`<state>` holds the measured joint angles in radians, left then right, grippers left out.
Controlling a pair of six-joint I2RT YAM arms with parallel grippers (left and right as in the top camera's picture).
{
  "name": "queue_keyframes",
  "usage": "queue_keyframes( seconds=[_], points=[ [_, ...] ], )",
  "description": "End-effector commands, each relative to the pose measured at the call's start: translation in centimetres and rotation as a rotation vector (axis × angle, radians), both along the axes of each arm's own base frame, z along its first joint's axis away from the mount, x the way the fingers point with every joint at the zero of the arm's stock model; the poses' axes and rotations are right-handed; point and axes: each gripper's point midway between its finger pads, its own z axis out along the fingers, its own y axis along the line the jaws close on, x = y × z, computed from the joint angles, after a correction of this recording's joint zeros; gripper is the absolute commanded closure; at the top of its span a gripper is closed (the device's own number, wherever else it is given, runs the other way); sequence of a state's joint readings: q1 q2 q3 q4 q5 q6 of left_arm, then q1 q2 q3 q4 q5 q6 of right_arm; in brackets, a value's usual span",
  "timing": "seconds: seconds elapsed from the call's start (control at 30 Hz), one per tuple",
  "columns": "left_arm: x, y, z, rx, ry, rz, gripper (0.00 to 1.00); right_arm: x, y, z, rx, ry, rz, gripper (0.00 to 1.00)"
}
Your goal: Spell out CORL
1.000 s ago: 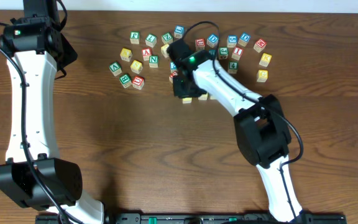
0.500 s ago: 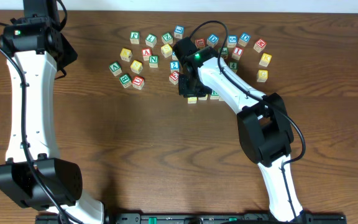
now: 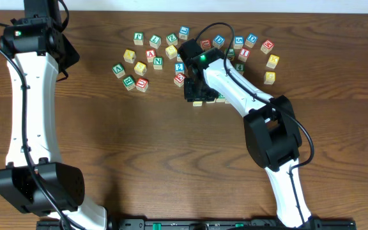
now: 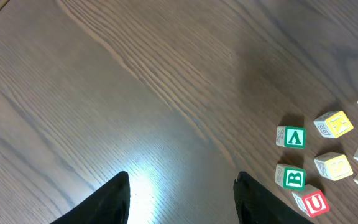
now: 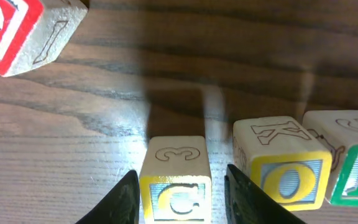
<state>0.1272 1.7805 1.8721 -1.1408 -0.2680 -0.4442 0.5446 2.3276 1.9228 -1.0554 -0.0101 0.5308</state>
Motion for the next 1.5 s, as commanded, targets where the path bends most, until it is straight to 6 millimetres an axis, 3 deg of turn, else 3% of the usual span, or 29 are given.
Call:
queue_keyframes(
  seconds=[0.0, 0.27, 0.43, 0.6, 0.87, 1.07, 1.47],
  points=[
    [-0.1, 0.3, -0.8, 0.011, 0.028, 0.003, 0.47, 0.5, 0.3, 2.8, 0.036, -0.05, 0.019, 0.61],
    [-0.1, 0.3, -0.8, 0.011, 0.028, 0.003, 0.47, 1.2, -0.1, 7.0, 0.071, -0.133, 0.035, 0.62],
    [-0.2, 0.1, -0.9, 0.01, 0.038, -0.002, 0.47, 2.7, -2.9, 8.8, 0.067, -0.177, 0.001, 0.7],
    [-0.1, -0.5, -1.2, 0.0, 0.038, -0.002, 0.47, 4.3, -4.7, 7.5, 0.056, -0.179, 0.01, 0.74],
    [0.1, -0.5, -1.2, -0.014, 0.019, 0.021, 0.47, 5.0, -4.9, 4.0, 0.033, -0.142, 0.019, 0.73],
    [0.2, -0.5, -1.1, -0.014, 0.014, 0.021, 0.47, 5.0, -5.2, 1.7, -0.002, -0.114, 0.049, 0.71],
    [0.2, -0.5, -1.1, -0.014, 0.014, 0.021, 0.47, 4.2, -5.4, -0.4, -0.025, -0.056, 0.043, 0.7]
  ],
)
